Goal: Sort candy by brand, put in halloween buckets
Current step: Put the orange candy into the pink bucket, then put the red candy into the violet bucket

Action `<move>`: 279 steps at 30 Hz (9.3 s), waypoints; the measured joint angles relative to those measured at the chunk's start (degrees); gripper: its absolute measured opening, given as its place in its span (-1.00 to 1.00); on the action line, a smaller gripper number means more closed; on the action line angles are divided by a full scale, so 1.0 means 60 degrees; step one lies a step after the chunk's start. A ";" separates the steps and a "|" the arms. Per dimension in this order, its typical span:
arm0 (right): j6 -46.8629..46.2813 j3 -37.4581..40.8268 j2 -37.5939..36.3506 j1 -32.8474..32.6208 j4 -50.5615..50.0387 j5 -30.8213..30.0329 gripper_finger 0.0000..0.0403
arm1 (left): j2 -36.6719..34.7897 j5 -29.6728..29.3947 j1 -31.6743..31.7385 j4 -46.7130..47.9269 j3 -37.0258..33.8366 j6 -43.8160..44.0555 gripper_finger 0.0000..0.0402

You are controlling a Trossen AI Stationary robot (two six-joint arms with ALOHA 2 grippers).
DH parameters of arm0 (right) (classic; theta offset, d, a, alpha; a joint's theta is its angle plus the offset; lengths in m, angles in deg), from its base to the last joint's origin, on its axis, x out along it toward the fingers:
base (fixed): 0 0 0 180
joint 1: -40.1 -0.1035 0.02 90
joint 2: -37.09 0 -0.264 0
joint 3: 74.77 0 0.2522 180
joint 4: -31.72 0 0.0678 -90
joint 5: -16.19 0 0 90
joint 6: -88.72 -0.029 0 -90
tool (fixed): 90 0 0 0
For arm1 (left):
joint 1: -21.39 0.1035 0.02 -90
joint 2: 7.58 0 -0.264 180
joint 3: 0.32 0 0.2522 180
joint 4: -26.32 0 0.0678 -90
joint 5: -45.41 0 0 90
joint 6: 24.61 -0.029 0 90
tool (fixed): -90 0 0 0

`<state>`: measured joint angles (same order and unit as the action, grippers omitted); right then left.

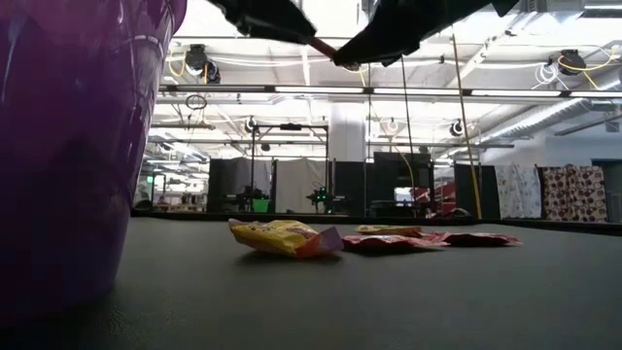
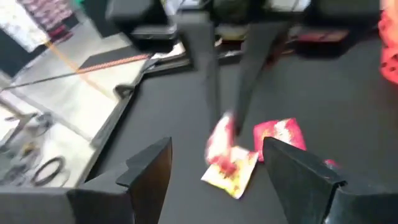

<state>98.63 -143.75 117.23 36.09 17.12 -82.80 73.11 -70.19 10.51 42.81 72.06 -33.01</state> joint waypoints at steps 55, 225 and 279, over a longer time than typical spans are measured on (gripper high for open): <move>0.0025 0.0015 0.0018 -0.0189 -0.1024 -0.0007 -0.39 | 0.0543 0.1255 0.0239 -0.0521 0.0012 -0.0770 -0.71; -0.4410 0.0004 0.0000 -0.0693 -0.5917 0.0069 0.23 | -0.1719 -1.0689 -0.4675 0.6826 0.1064 0.3099 0.14; -0.6564 0.0929 0.2623 -0.2477 -0.6470 -0.0485 -0.51 | -0.1750 -0.3691 -0.0868 0.6732 0.1058 0.4093 0.14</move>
<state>59.25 -138.18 132.97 21.23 -21.70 -85.71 62.61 -92.34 5.30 83.20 78.41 -8.45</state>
